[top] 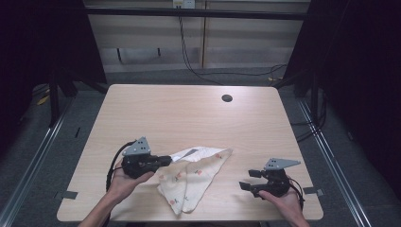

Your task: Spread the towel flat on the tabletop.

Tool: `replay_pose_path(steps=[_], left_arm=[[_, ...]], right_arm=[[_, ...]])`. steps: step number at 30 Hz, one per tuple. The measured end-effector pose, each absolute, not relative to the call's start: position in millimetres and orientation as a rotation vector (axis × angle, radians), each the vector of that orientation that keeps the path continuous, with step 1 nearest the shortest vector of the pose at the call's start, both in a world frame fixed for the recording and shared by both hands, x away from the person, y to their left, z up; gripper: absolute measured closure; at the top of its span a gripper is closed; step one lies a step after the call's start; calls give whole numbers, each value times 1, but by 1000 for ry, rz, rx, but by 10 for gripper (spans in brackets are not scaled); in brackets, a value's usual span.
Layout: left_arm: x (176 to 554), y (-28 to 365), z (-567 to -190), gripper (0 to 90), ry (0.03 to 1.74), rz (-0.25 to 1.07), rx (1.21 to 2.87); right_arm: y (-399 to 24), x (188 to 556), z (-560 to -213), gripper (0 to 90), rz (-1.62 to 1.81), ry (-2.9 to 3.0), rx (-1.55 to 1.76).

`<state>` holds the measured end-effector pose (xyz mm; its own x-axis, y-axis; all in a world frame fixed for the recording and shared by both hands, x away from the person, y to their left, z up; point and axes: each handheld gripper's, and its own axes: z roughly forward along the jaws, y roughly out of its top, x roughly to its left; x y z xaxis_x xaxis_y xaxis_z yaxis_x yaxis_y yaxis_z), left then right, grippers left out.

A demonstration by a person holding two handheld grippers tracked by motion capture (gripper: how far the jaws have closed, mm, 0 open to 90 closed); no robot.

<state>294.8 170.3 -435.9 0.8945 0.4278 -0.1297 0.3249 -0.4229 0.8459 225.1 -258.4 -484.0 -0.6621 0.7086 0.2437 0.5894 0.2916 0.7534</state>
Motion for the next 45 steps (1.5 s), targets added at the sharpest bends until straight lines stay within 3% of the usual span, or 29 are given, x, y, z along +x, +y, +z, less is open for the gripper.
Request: replay_pose_path(steps=[15, 37, 42, 45], left_arm=[[314, 209, -458, 857, 692, 161, 2048], [334, 222, -476, 848, 786, 157, 2031], [337, 224, -477, 848, 792, 159, 2028], [337, 221, -477, 849, 787, 151, 2023]], right_arm=[[-245, 246, -475, 394, 1329, 2400, 1172], [-199, 348, -478, 465, 1298, 2462, 1057], [-194, 353, -485, 535, 1319, 2475, 1019], [-190, 354, -489, 647, 1331, 2483, 1027]])
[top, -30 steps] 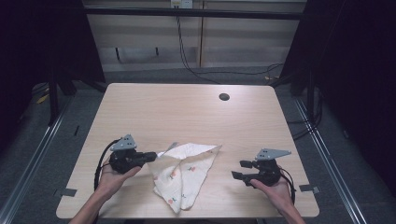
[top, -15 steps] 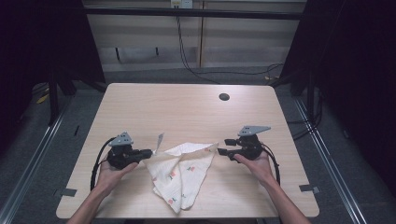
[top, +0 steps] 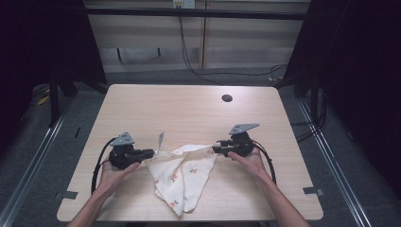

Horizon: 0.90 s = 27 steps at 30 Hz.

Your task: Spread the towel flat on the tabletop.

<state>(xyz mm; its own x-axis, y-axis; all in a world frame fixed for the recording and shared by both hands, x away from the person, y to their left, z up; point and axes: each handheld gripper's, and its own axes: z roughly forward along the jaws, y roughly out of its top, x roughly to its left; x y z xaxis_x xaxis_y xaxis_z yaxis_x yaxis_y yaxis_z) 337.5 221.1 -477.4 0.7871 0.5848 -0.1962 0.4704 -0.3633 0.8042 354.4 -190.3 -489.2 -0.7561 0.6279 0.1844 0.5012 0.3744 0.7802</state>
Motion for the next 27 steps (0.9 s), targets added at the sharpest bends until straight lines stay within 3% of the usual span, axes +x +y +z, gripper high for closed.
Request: replay_pose_path(steps=[2, 7, 10, 27], left_arm=[[337, 219, -477, 849, 775, 144, 2029], [336, 219, -478, 849, 770, 150, 2040], [336, 221, -476, 850, 773, 151, 2031], [330, 231, -454, 858, 748, 157, 1912]], right_arm=[[-190, 355, -490, 666, 1341, 2490, 1016], [-190, 353, -490, 813, 1366, 2482, 1032], [-191, 351, -489, 843, 1407, 2466, 1066], [-203, 342, -468, 855, 1497, 2398, 1058]])
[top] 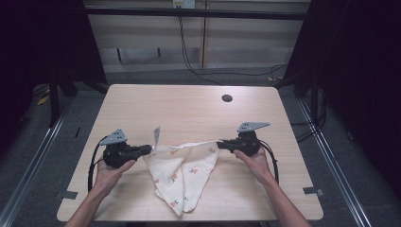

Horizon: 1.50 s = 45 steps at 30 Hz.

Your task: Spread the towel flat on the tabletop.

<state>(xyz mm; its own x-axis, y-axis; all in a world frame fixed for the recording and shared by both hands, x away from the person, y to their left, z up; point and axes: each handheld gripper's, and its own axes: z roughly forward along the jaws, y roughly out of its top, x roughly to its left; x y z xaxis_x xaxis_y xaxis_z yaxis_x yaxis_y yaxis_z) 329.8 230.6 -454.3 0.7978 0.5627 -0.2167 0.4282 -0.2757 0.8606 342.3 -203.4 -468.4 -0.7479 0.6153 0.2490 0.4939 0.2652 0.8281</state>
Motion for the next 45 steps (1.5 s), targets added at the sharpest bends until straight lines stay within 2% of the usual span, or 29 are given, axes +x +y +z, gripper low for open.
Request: replay_pose_path(steps=[18, 36, 45], left_arm=[[319, 223, -435, 863, 657, 152, 1902], [312, 203, -389, 866, 522, 197, 1899], [316, 214, -363, 866, 517, 252, 1842]], right_arm=[[-224, 331, -438, 859, 1551, 2351, 1039], [-226, 311, -378, 859, 1632, 2275, 903], [-235, 310, -350, 858, 1626, 2232, 875]])
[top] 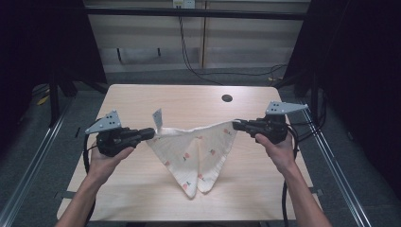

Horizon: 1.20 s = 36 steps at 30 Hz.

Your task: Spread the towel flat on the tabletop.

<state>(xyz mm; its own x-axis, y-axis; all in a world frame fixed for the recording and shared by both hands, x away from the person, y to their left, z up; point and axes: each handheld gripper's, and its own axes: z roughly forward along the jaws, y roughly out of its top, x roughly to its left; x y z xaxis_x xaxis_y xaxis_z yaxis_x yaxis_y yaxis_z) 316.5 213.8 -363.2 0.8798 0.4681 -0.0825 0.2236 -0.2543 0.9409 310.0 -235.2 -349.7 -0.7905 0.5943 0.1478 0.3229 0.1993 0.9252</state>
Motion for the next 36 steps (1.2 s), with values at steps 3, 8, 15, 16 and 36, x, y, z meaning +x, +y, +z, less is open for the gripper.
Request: replay_pose_path(steps=[3, 8, 15, 16, 36], left_arm=[[315, 217, -354, 866, 502, 258, 1829], [314, 220, -338, 866, 480, 287, 1802], [311, 228, -321, 867, 464, 332, 1765], [309, 229, -318, 867, 461, 343, 1763], [246, 227, -277, 866, 325, 375, 1721]], right_arm=[[-237, 307, -342, 859, 1658, 2200, 842], [-236, 301, -323, 859, 1654, 2181, 809], [-233, 300, -307, 859, 1631, 2192, 784], [-233, 299, -305, 859, 1632, 2190, 780], [-233, 214, -270, 859, 1674, 2116, 610]])
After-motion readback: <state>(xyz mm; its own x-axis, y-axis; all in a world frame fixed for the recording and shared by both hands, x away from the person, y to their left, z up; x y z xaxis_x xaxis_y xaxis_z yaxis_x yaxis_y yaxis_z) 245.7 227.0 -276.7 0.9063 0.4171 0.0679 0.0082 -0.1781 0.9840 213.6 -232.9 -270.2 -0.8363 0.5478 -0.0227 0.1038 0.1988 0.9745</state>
